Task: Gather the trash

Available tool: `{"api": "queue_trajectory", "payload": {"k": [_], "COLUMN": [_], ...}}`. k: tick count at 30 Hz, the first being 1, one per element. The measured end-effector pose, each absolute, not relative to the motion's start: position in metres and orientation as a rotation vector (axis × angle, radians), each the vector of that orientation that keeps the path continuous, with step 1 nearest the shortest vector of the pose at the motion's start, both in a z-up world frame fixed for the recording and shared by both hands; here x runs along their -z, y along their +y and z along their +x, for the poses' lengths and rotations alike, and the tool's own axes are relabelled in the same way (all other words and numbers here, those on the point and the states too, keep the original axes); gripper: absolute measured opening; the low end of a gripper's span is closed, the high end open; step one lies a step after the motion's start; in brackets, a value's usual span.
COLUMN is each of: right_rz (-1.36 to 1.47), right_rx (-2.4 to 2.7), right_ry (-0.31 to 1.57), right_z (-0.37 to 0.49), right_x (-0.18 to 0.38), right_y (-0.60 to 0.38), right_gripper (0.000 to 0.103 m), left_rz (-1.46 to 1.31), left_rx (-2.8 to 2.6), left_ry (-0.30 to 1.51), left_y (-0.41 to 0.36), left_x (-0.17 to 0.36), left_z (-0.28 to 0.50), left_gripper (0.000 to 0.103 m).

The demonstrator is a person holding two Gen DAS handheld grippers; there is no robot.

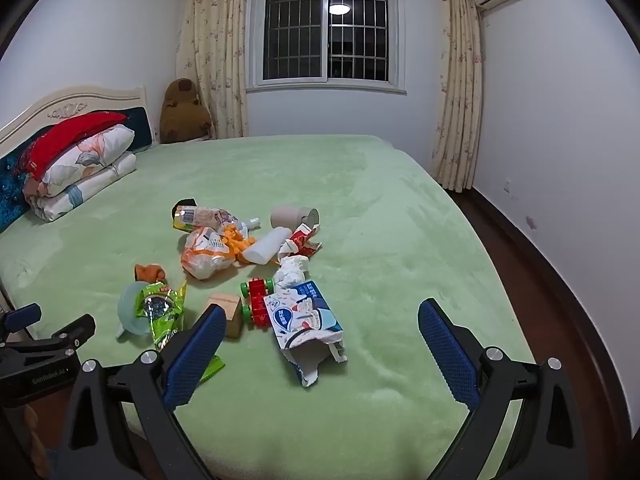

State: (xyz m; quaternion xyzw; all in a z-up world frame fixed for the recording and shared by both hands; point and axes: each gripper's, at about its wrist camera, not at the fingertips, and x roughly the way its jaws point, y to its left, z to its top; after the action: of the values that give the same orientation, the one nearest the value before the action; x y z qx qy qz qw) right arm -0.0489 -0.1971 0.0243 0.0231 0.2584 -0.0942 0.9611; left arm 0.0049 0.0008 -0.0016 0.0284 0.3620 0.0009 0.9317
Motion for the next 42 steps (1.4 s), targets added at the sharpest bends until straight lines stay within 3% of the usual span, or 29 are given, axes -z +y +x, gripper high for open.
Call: {"api": "queue_trajectory", "payload": {"k": [42], "right_rz": [0.035], "right_rx": [0.189], "right_ry": [0.536], "right_z": [-0.0472], "right_x": [-0.0315], "right_y": [-0.2002], "right_gripper": [0.096], "left_rz": [0.047], "left_rx": [0.003], "left_ry": [0.745], "left_y": [0.0014], "left_x": [0.0021], "left_z": [0.0063], "left_gripper": [0.096]}}
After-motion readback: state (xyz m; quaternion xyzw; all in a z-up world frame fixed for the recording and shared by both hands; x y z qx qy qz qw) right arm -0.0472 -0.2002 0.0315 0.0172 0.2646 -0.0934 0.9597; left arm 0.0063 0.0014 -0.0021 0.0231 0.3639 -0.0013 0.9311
